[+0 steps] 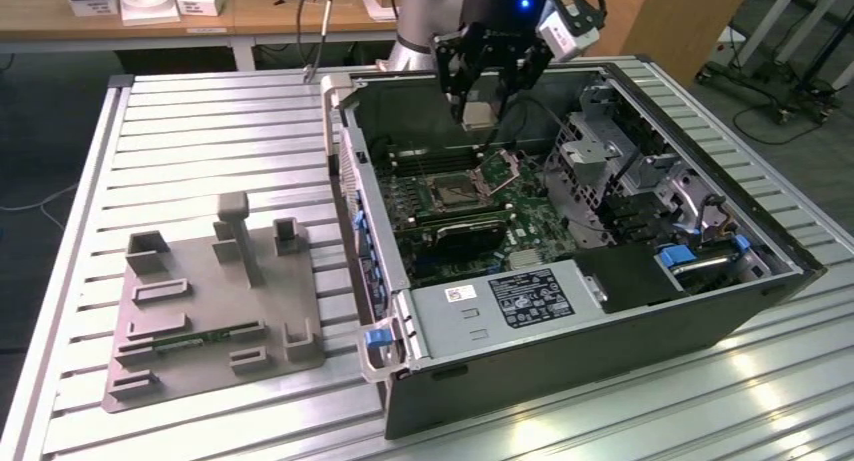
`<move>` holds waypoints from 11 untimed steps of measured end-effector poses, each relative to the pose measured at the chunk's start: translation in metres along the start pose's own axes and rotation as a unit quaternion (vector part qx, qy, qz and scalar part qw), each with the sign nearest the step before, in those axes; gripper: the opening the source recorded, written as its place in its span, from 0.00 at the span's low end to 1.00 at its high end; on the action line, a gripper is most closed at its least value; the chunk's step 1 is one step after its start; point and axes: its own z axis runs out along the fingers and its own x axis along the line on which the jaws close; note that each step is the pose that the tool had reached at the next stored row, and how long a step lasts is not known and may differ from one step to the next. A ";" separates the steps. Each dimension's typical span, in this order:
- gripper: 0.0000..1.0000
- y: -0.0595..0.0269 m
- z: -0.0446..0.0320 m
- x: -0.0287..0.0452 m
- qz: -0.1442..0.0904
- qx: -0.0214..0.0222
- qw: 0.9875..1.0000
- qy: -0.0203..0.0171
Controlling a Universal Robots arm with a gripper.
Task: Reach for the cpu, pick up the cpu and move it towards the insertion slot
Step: 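Pick up the cpu and move it towards the insertion slot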
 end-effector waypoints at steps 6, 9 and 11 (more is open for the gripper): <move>0.54 0.0119 0.0010 -0.0041 0.000 0.000 1.000 0.000; 0.54 0.0182 0.0017 -0.0054 0.001 0.000 1.000 0.000; 0.54 0.0224 0.0023 -0.0063 0.001 0.000 1.000 0.000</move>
